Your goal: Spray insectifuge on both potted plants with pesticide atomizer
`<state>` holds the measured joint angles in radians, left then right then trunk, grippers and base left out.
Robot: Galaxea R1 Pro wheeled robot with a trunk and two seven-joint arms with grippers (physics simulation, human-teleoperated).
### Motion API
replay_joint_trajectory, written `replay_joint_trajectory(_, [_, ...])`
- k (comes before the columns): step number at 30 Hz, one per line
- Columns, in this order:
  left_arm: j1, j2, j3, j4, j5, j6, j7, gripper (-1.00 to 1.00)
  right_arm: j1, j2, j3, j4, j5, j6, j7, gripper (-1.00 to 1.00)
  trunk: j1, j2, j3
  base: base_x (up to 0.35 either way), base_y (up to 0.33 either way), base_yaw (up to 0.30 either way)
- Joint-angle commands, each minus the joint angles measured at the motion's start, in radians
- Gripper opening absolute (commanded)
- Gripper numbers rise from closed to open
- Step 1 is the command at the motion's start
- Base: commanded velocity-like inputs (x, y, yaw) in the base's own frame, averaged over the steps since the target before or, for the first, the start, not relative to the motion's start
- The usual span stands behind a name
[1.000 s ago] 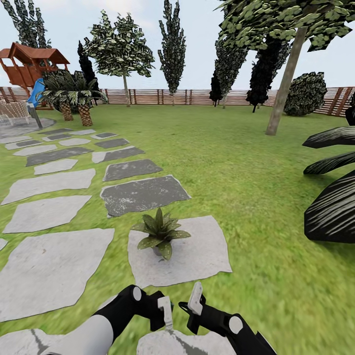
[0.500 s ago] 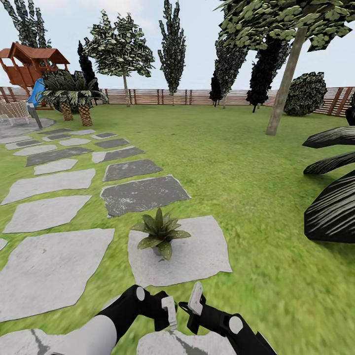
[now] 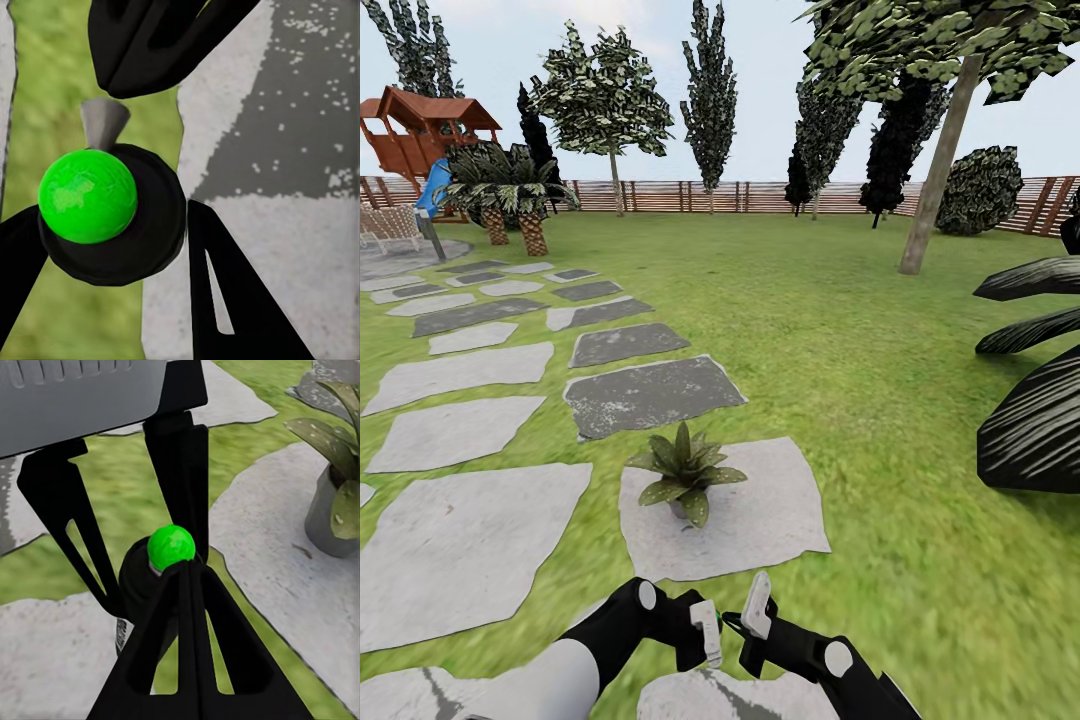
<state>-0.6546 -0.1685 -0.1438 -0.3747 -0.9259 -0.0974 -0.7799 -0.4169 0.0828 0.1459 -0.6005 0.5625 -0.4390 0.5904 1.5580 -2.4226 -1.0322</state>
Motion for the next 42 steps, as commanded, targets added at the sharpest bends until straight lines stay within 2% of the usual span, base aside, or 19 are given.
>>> replay_joint_trajectory(1, [0.000,0.000,0.000,-0.001,-0.010,-0.010,-0.001,-1.00,0.000,0.000,-0.002,-0.001,0.010,-0.006,0.000,-1.00,0.000,0.000,-0.001,0.000,0.000,0.000])
replay_joint_trajectory(12, [0.000,0.001,0.001,-0.003,-0.010,-0.011,-0.001,-1.00,0.000,0.000,-0.002,-0.001,0.010,-0.006,0.000,-1.00,0.000,0.000,-0.001,0.000,0.000,0.000])
replay_joint_trajectory(21, [0.000,0.001,0.001,0.000,-0.009,-0.040,-0.001,-1.00,0.000,0.000,-0.002,-0.001,0.010,-0.006,0.000,-1.00,0.000,0.000,-0.001,0.000,0.000,0.000])
replay_joint_trajectory(27, [0.000,0.003,0.001,0.000,0.039,-0.046,-0.006,-1.00,0.000,0.000,-0.002,-0.001,0.010,-0.006,-0.001,-1.00,0.000,0.000,-0.001,0.000,0.000,0.000])
replay_joint_trajectory(35, [0.000,0.011,-0.001,0.002,0.040,-0.044,-0.004,-1.00,0.000,0.000,-0.002,-0.001,0.010,-0.006,-0.001,-1.00,0.000,0.000,-0.001,0.000,0.000,0.000])
replay_joint_trajectory(38, [0.001,0.027,-0.003,0.006,0.035,-0.043,-0.003,-1.00,0.000,0.000,-0.002,0.000,0.010,-0.006,-0.001,-1.00,0.000,0.000,-0.001,0.000,0.000,0.000])
replay_joint_trajectory(40, [0.001,0.056,-0.003,0.023,0.031,-0.043,-0.002,-1.00,0.000,0.000,-0.002,0.000,0.010,-0.006,-0.001,-1.00,0.000,0.000,-0.001,0.000,0.000,0.000])
replay_joint_trajectory(42, [0.001,0.095,-0.003,0.046,0.030,-0.044,-0.002,-1.00,0.000,0.000,-0.002,0.001,0.010,-0.006,-0.001,-1.00,0.000,0.000,-0.001,0.000,0.000,0.000])
